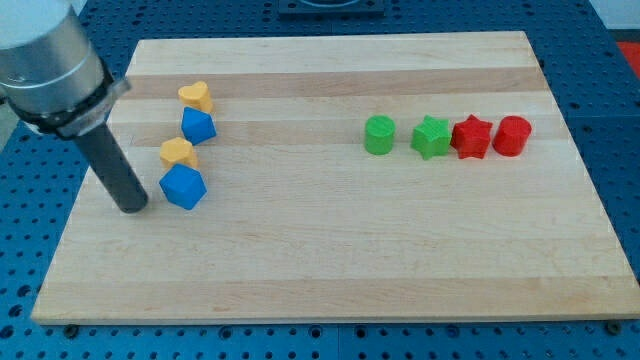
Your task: Slide the blue cube to the right of the triangle
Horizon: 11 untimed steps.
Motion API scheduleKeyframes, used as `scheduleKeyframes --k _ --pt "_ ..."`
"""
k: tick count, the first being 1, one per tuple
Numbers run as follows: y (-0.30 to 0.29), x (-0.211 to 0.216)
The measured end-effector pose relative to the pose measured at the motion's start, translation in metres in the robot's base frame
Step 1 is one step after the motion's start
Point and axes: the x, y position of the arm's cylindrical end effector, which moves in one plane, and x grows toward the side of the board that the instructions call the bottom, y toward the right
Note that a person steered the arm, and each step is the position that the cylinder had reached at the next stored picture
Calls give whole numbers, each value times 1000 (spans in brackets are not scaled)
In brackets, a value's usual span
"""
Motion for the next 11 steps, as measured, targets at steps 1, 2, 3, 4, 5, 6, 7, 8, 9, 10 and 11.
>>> scheduleKeyframes --k 1,2,3,4,5,6,7,8,9,10,11 --pt "46 -10" --pt "70 -25" --pt "79 -39" --pt "81 -47" --pt "83 -55" --pt "83 -65" --pt "83 -74" --pt "83 -83" --pt "83 -86" --pt "83 -86" --pt "84 -81"
